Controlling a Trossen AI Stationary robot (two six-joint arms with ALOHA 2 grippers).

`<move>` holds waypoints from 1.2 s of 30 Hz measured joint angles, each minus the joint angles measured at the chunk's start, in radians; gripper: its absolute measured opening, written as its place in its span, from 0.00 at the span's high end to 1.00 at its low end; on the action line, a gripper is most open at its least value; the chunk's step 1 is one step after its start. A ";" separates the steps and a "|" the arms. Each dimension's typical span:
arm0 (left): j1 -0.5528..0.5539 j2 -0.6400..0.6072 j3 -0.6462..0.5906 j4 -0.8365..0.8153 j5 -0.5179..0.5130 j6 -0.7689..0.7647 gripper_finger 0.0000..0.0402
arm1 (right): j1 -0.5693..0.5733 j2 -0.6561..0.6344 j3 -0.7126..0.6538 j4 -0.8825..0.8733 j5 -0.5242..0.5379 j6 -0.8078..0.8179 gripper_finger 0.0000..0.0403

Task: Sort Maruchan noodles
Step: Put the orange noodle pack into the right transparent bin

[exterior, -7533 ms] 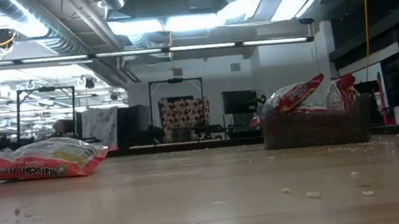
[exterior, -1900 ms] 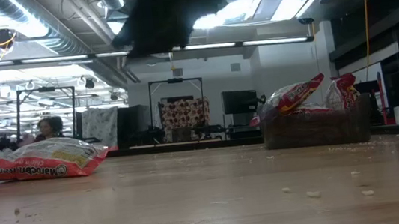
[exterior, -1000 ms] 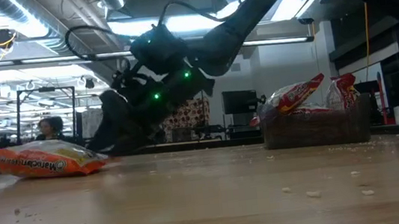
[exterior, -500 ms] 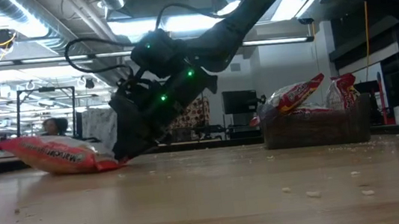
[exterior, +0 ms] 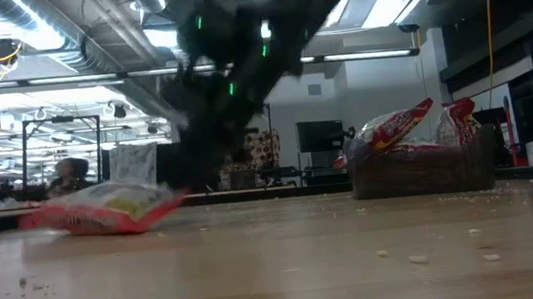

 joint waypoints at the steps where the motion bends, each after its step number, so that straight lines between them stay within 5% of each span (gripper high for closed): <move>1: 0.000 0.000 0.000 0.000 0.000 0.000 0.65 | 0.009 -0.022 0.002 -0.023 0.014 0.002 1.00; 18: 0.000 0.000 0.000 0.000 -0.013 0.001 0.65 | 0.326 -0.255 0.003 -0.427 0.357 0.167 1.00; 26: 0.000 0.000 0.000 0.002 -0.043 0.001 0.65 | 0.476 -0.352 0.003 -0.659 0.512 0.357 1.00; 36: 0.000 0.000 0.000 0.010 -0.048 0.000 0.65 | 0.664 -0.489 0.003 -0.947 0.585 0.707 1.00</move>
